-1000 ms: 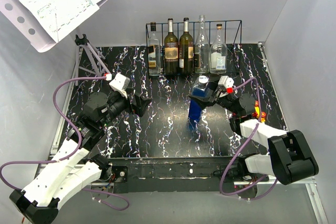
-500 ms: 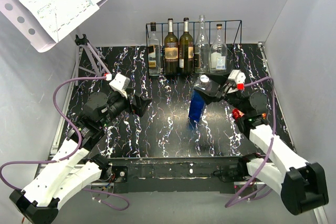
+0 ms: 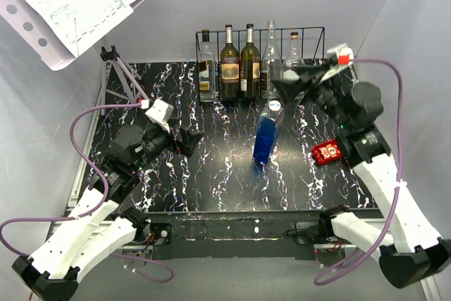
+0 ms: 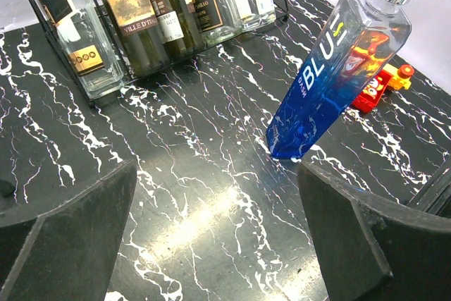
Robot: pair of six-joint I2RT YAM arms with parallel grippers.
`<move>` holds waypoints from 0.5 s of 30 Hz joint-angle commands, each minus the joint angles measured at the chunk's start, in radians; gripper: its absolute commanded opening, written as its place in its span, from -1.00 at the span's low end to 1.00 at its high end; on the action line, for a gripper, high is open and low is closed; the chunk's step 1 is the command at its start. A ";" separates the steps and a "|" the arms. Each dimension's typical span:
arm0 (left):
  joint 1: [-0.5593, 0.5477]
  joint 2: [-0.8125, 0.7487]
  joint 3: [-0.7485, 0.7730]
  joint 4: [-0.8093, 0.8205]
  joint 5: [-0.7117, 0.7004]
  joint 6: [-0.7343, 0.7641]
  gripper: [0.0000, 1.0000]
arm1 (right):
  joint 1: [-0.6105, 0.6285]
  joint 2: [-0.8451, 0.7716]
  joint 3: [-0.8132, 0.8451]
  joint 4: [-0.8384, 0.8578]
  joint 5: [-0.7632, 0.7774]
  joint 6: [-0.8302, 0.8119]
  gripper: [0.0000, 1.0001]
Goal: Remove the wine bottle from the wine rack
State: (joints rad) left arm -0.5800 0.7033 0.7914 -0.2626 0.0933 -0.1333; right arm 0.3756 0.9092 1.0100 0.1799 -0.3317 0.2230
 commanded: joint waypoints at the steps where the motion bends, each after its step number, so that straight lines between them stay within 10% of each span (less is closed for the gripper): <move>1: -0.004 -0.011 0.000 -0.010 0.002 0.009 0.96 | 0.000 0.141 0.241 -0.428 0.354 0.021 0.86; 15: -0.007 -0.013 0.000 -0.007 0.020 0.001 0.96 | -0.135 0.756 0.832 -0.637 0.525 -0.135 0.63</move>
State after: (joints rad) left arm -0.5804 0.7029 0.7914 -0.2630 0.0975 -0.1341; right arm 0.2813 1.5433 1.6852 -0.4030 0.1242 0.1558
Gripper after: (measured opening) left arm 0.981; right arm 0.850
